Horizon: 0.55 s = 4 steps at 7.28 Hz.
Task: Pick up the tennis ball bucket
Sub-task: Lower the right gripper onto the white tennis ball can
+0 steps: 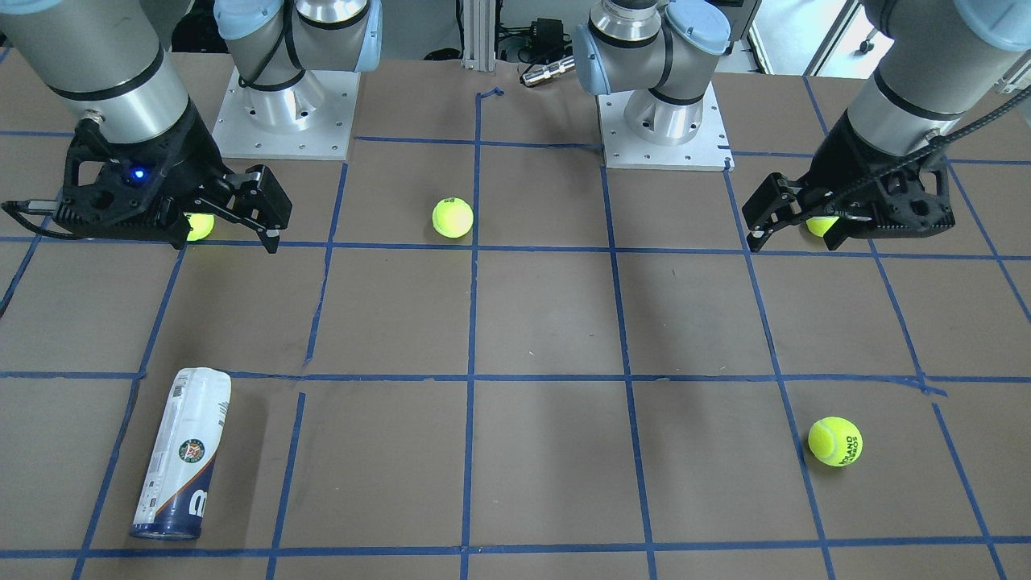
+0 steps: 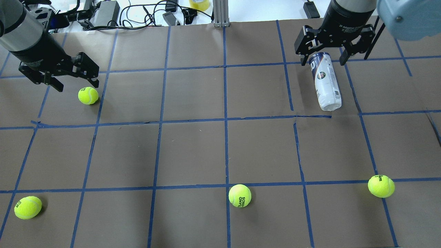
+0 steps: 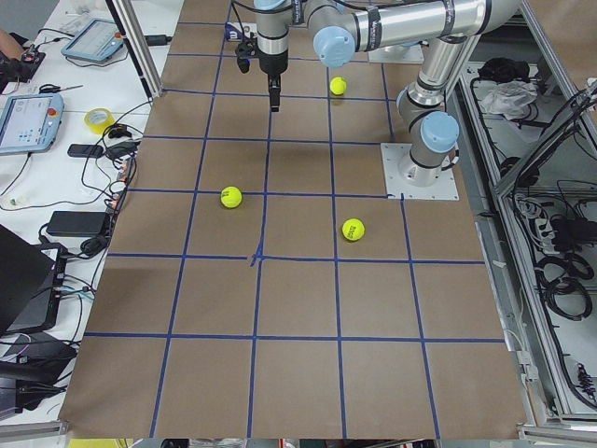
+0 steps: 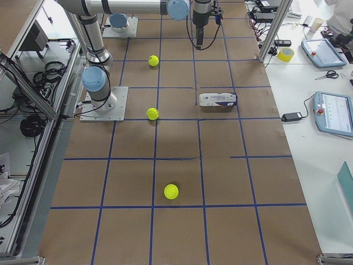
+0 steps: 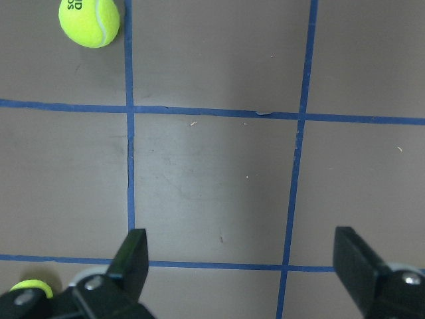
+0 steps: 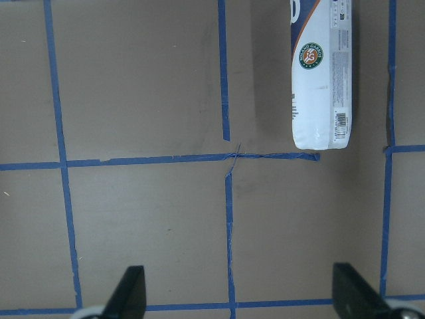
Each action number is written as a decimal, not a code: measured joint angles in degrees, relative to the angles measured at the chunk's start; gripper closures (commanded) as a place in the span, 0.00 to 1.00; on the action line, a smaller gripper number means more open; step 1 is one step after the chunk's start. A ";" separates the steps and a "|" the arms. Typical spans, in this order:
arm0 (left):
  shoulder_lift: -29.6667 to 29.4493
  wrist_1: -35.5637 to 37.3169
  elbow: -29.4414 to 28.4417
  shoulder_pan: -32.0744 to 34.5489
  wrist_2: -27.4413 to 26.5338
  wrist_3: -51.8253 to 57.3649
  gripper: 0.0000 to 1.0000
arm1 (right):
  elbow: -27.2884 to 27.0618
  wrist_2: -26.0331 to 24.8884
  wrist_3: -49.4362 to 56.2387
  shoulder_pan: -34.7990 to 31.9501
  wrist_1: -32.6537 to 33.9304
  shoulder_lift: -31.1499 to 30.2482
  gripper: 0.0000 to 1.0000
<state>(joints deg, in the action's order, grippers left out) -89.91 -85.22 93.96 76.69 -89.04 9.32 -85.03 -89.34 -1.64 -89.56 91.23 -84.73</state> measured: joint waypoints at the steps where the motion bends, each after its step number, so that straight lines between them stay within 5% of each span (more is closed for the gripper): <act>1: 0.00 -0.02 0.00 -0.02 0.00 0.00 0.00 | -0.06 -0.03 0.02 0.00 0.00 0.03 0.00; 4: 0.00 -0.04 0.00 -0.05 0.00 0.00 0.00 | -0.36 0.16 -0.03 0.03 -0.06 0.22 0.00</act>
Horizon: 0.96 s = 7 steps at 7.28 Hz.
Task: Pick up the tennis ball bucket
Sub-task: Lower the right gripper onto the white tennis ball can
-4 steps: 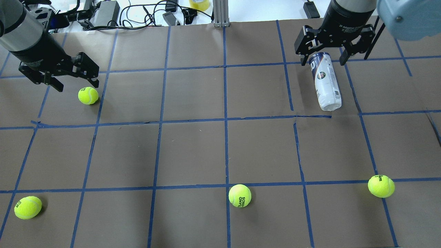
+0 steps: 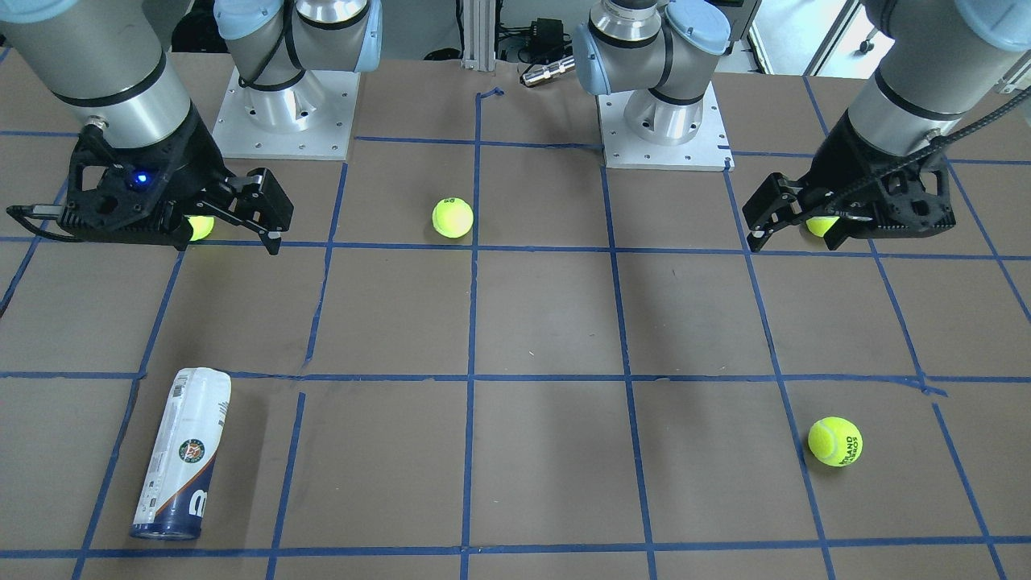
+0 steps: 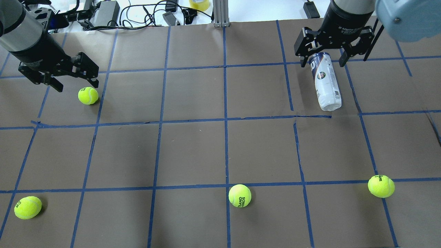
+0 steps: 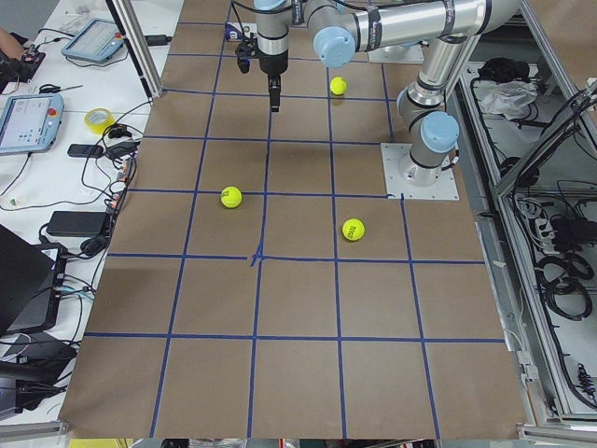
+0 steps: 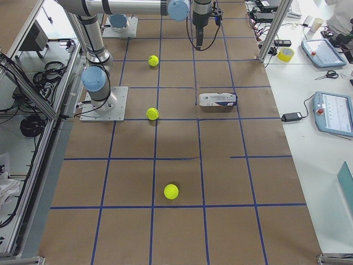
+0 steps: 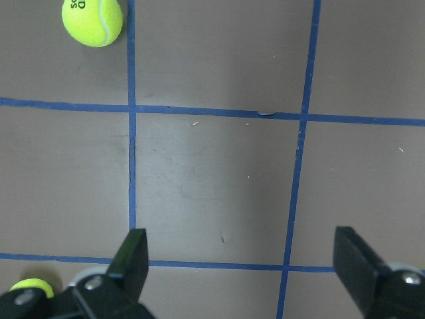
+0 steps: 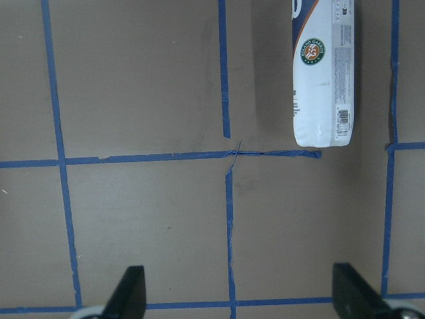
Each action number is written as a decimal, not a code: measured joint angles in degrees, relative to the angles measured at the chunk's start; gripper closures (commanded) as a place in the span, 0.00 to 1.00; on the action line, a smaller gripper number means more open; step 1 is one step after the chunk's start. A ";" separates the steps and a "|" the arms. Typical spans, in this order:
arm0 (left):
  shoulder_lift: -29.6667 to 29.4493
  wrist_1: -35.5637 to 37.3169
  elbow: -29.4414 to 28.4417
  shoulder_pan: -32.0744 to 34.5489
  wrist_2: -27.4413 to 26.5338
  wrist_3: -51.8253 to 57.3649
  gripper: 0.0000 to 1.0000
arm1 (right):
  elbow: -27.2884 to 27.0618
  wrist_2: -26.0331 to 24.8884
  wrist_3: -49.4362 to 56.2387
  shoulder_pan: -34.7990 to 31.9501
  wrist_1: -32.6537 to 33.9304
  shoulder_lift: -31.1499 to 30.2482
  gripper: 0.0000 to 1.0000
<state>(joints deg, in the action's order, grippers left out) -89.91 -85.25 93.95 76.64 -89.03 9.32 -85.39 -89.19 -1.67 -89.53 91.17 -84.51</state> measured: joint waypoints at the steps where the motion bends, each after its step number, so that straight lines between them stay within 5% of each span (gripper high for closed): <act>1: -0.02 0.02 0.00 0.00 0.00 0.00 0.00 | -0.13 0.16 -0.02 0.20 -0.02 0.07 0.00; 7: -0.28 0.16 0.01 0.14 0.14 -0.02 0.00 | 0.71 -0.12 4.76 6.31 7.49 7.65 0.00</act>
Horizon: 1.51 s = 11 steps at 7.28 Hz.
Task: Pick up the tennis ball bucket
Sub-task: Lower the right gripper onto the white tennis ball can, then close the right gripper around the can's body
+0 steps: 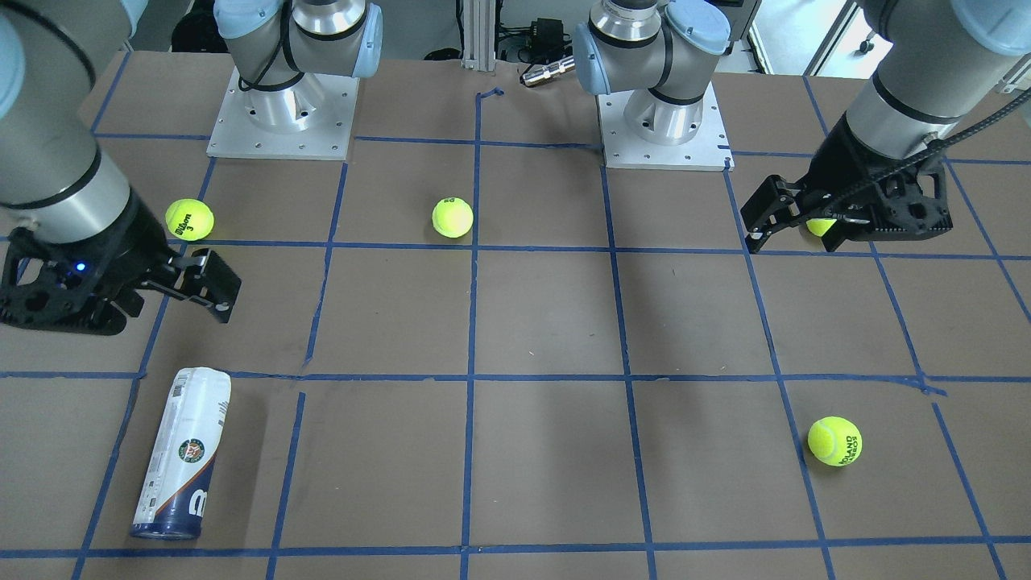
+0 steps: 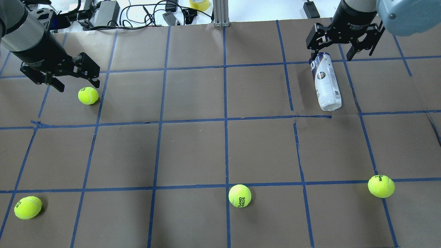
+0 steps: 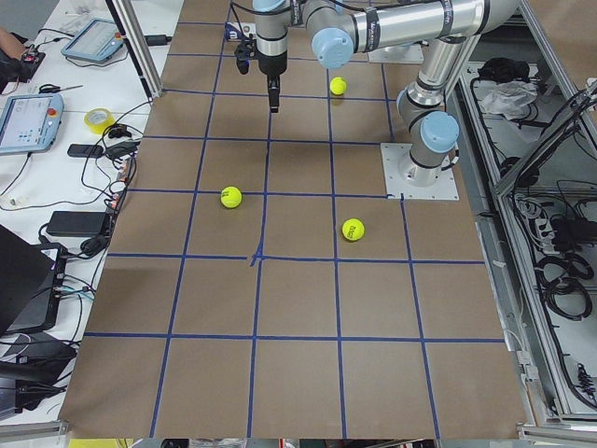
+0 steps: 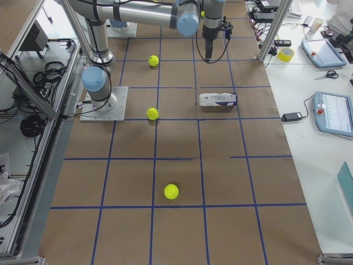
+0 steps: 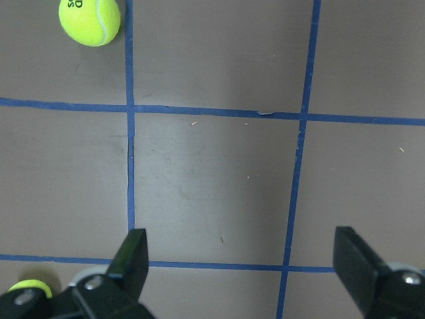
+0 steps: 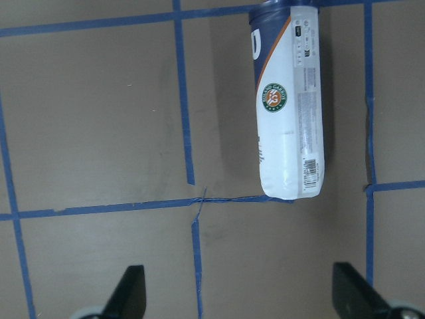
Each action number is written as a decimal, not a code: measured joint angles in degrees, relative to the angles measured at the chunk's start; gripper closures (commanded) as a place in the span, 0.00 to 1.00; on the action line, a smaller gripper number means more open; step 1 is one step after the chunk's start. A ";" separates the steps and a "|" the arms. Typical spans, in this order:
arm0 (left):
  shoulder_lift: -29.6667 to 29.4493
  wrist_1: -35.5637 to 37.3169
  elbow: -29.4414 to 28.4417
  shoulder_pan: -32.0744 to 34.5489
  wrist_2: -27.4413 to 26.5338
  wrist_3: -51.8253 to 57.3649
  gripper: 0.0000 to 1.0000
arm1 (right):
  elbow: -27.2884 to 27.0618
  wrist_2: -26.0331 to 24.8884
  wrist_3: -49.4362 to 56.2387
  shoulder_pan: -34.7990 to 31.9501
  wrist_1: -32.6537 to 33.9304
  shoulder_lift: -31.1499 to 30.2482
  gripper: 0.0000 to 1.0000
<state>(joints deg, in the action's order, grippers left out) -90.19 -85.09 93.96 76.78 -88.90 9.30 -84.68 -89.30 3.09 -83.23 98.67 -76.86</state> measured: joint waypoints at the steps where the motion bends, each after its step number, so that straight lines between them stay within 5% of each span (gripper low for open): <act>1: 0.21 0.00 -0.03 0.05 0.01 -0.02 0.00 | -0.02 -0.03 3.09 2.14 3.21 3.52 0.00; 5: 2.39 -3.36 -0.87 0.46 -0.05 -0.14 0.00 | -0.57 0.25 6.10 4.26 14.99 13.86 0.00; 11: 3.43 -5.99 -0.58 1.11 0.10 -0.16 0.00 | -2.56 0.33 6.72 4.30 21.40 21.36 0.00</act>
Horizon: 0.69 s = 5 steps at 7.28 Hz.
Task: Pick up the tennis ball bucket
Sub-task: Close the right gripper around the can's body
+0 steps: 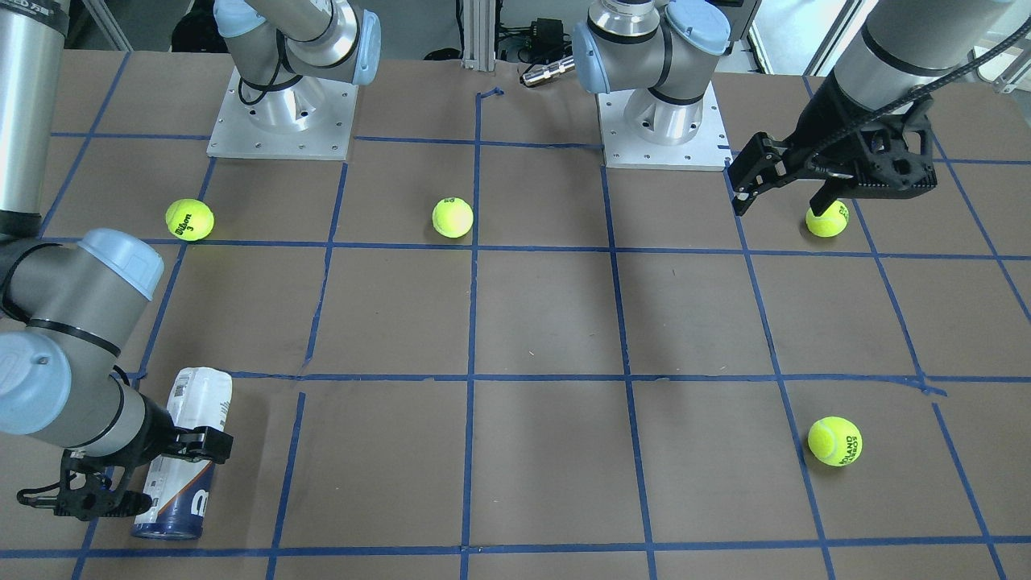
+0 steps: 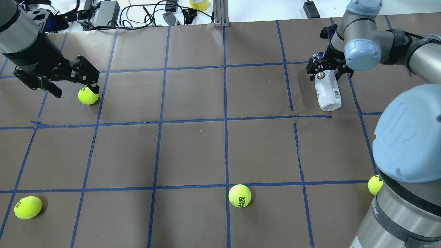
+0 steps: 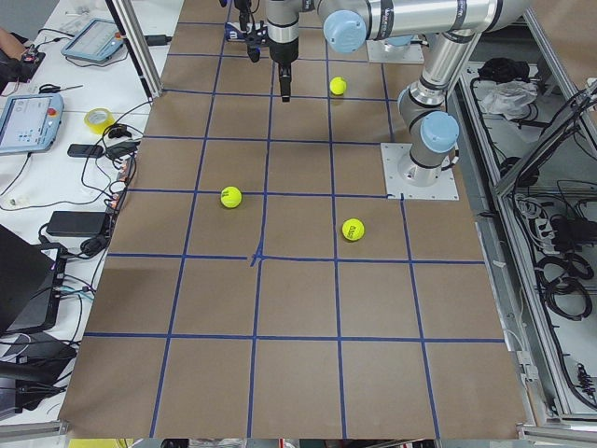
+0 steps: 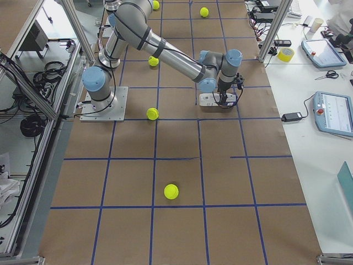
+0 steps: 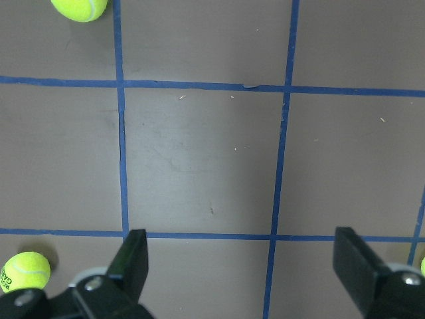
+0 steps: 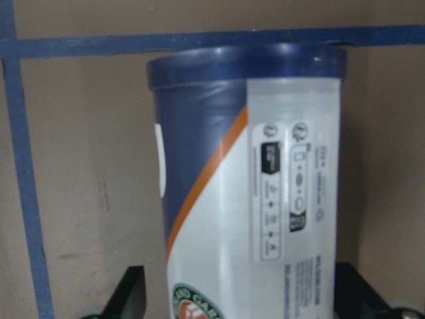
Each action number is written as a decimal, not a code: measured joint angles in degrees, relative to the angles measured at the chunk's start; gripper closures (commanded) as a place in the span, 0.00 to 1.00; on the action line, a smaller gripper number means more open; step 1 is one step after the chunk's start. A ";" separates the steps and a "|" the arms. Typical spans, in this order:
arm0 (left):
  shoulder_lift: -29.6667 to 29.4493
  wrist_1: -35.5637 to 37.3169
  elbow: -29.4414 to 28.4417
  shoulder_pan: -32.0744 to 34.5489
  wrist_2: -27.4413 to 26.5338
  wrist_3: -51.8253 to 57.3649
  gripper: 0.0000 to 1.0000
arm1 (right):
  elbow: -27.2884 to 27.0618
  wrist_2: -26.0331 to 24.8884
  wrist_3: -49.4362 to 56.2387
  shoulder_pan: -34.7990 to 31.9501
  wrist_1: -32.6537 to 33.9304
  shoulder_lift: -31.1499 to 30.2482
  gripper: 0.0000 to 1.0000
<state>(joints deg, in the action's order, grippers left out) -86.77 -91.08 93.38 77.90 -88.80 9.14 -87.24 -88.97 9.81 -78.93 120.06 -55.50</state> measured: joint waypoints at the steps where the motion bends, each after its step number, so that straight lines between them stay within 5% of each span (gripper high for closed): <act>1: 0.00 0.05 -0.11 0.01 0.04 0.00 0.00 | -0.70 0.17 -0.01 0.00 0.15 0.11 0.00; 5: -0.70 0.26 0.01 2.06 0.19 -0.44 0.00 | -1.63 -0.24 0.08 0.00 1.12 1.22 0.00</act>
<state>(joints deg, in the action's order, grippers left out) -87.47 -90.82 93.39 79.95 -88.61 8.70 -88.87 -89.21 9.89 -78.93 121.18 -54.28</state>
